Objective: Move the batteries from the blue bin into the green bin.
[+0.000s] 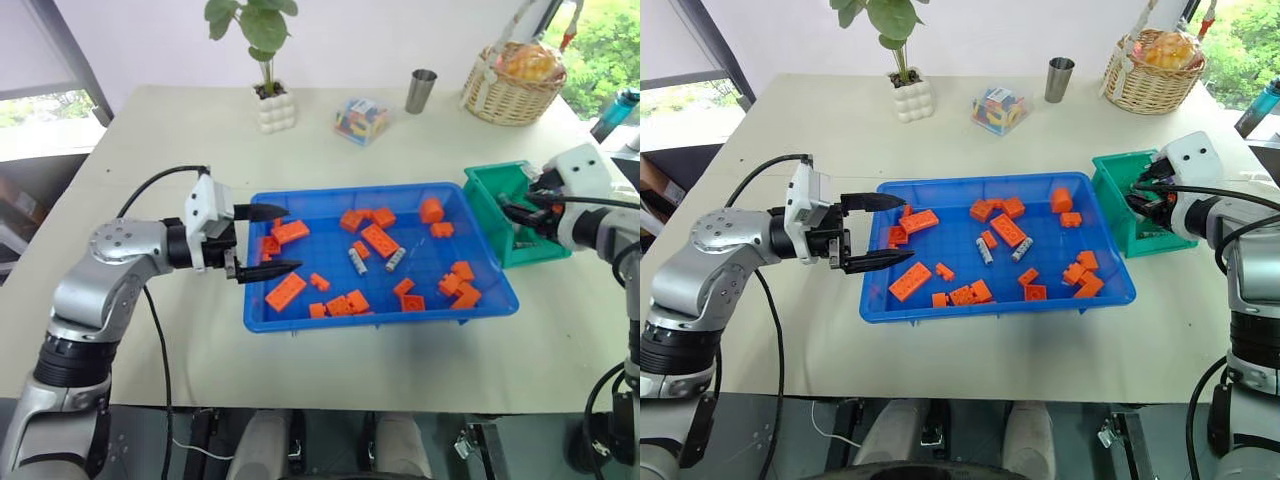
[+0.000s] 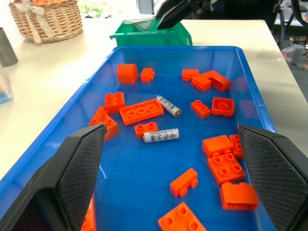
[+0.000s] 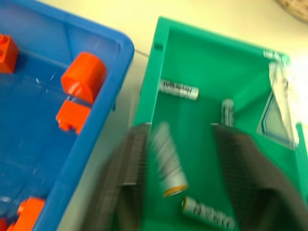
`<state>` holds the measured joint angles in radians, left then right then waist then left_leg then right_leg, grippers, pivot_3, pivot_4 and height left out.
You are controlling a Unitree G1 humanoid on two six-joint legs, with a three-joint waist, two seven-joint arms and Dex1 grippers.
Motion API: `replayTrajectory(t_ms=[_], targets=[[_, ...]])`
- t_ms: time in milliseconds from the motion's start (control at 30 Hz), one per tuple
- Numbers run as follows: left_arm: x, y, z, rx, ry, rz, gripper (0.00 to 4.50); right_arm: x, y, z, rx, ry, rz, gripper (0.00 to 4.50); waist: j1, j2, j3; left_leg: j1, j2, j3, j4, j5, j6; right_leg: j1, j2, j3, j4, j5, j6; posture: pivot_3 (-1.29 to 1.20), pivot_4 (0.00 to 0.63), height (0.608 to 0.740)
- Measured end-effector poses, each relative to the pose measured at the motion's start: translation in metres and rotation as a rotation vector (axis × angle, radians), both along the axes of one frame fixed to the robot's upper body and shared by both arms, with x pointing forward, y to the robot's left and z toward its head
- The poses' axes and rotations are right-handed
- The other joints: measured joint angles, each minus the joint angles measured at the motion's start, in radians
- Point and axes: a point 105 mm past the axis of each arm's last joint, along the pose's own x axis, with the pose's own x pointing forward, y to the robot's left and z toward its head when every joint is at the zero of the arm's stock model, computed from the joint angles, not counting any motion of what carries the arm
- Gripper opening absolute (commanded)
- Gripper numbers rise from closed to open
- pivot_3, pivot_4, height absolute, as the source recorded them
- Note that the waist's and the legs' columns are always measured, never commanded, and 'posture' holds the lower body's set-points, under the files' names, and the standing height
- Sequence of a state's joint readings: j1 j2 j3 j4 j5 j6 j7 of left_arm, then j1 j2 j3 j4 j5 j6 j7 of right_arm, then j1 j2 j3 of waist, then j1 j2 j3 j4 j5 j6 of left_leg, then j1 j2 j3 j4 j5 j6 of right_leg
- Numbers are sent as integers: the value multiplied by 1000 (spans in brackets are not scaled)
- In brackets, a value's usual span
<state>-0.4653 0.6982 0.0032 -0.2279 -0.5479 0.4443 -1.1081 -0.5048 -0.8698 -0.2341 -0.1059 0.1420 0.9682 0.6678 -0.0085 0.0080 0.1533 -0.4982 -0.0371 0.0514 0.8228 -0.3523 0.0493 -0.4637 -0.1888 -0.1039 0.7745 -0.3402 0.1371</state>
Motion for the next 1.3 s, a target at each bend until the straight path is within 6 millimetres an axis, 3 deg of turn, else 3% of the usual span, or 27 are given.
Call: replayTrajectory(t_ms=[133, 233, 300, 433, 567, 667, 933, 1267, 1300], targets=[[0, 0, 0, -1, -1, 0, 4500, 5, 9, 7, -17, -33, 46, 3296, -4, 0, 0, 0, 0, 0, 0, 0, 0, 0, 0, 0, 0, 0, 0, 0, 150, 654], [-1, -1, 1, 0, -6, -3, 4500, 10, 45, 25, 9, -94, 180, 3296, -11, 0, 0, 0, 2, 0, 0, 0, 0, 0, 1, 0, 0, 0, 0, 0, 150, 654], [-1, -1, 1, 0, -7, -2, 4500, 8, 81, 25, 20, -103, 310, 3296, -9, 0, 0, 0, 2, -1, 0, 0, 0, 0, 1, 0, 0, 0, 0, 0, 150, 654], [0, -1, 1, 1, -8, 4, 4500, 2, 136, -11, 97, 30, 473, 3296, 2, 0, 0, 0, -1, -3, 0, 0, 0, 2, 0, -1, -1, 0, 0, 0, 150, 654], [0, 0, 1, 5, -8, 11, 4500, -13, 165, -40, 185, 174, 541, 3296, 3, -1, 1, 0, -2, -5, 0, 0, 0, 3, 0, -1, -1, 0, 0, 0, 150, 654], [0, 0, 2, 6, -13, 15, 4500, -24, 177, -52, 284, 263, 547, 3296, -3, -1, 1, 0, -2, -5, 0, 0, 0, 2, 1, -1, -1, 0, 0, 0, 150, 654], [-2, 3, 0, 31, -15, 25, 4500, -41, 186, -63, 370, 354, 540, 3296, -4, -1, 1, 0, -2, -5, 0, 0, 0, 2, 1, -1, -1, 0, 0, 0, 150, 654], [-1, 2, 4, 30, -27, 26, 4500, -31, 190, -83, 314, 359, 508, 3296, -5, -1, 1, 0, -2, -5, 0, 0, 0, 2, 1, -1, 0, 0, 0, 0, 150, 654], [-1, 1, 5, 30, -31, 24, 4500, -29, 191, -84, 305, 349, 511, 3062, -6, -1, 1, 1, -2, -5, 0, 0, 0, 2, 2, -1, 0, 0, 0, 0, 150, 654]])
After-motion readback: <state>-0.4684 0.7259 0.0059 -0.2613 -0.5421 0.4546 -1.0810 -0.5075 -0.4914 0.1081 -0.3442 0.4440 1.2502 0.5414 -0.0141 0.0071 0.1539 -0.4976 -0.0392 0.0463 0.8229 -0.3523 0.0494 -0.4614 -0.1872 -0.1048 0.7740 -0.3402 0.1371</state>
